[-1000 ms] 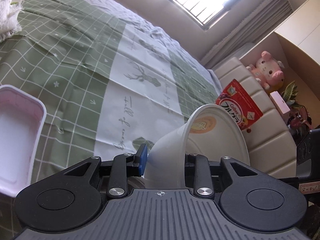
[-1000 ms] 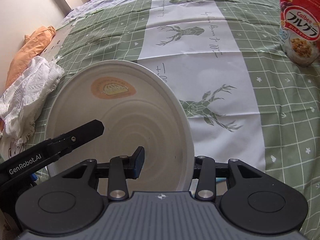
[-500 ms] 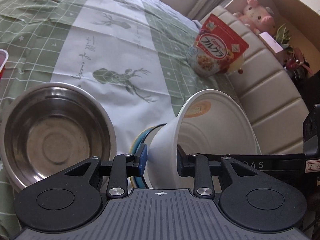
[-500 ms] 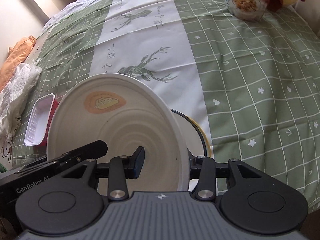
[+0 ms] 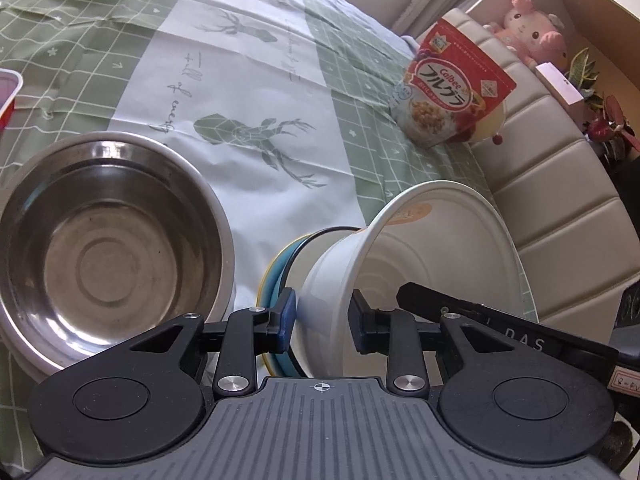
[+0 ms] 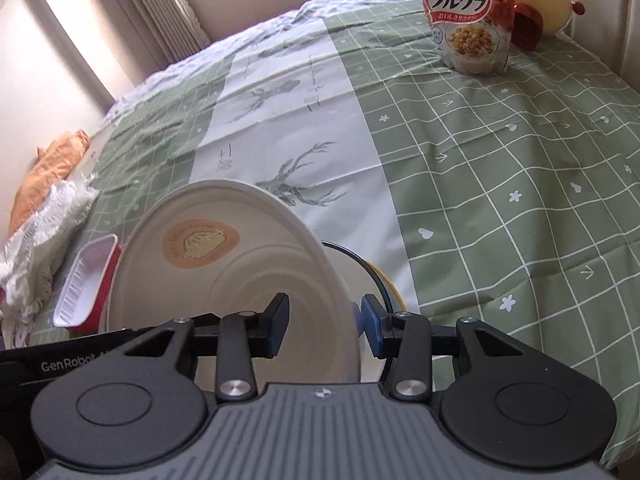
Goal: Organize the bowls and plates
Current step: 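Lower the white paper bowl onto the blue bowl stack with the right gripper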
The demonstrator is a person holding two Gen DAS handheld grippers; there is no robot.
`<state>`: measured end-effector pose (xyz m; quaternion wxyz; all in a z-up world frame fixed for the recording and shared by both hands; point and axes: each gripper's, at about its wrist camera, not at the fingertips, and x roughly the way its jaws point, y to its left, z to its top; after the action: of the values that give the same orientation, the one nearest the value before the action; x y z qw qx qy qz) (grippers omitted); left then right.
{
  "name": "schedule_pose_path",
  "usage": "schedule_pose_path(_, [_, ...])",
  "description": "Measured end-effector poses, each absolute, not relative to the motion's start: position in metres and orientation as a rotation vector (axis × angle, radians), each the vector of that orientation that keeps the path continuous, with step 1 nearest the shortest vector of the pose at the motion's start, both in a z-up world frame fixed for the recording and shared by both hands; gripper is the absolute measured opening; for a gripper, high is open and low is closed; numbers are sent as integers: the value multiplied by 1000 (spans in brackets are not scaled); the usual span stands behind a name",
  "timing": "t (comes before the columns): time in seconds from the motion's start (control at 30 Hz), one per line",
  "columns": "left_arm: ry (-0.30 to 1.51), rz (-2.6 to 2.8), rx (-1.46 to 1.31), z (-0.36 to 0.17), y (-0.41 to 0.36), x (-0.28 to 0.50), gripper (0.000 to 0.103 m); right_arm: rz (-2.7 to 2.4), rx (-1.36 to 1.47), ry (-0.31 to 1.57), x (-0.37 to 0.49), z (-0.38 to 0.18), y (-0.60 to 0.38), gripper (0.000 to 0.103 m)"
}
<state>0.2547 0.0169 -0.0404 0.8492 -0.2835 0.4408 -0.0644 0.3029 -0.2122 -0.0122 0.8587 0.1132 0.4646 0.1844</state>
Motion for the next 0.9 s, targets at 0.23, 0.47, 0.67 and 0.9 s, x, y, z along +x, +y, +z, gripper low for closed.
schedule_pose_path(0.23, [894, -133, -574, -32, 14, 252, 29, 378, 315, 931, 293, -22, -223, 40])
schedule_pose_path(0.47, [921, -126, -563, -35, 12, 257, 28, 367, 315, 915, 293, -25, -230, 39])
schedule_pose_path(0.67, [921, -112, -507, -30, 7, 255, 27, 368, 289, 897, 286, -22, -230, 39])
schedule_pose_path(0.9, [874, -148, -522, -13, 16, 245, 27, 347, 269, 856, 278, -11, -233, 39])
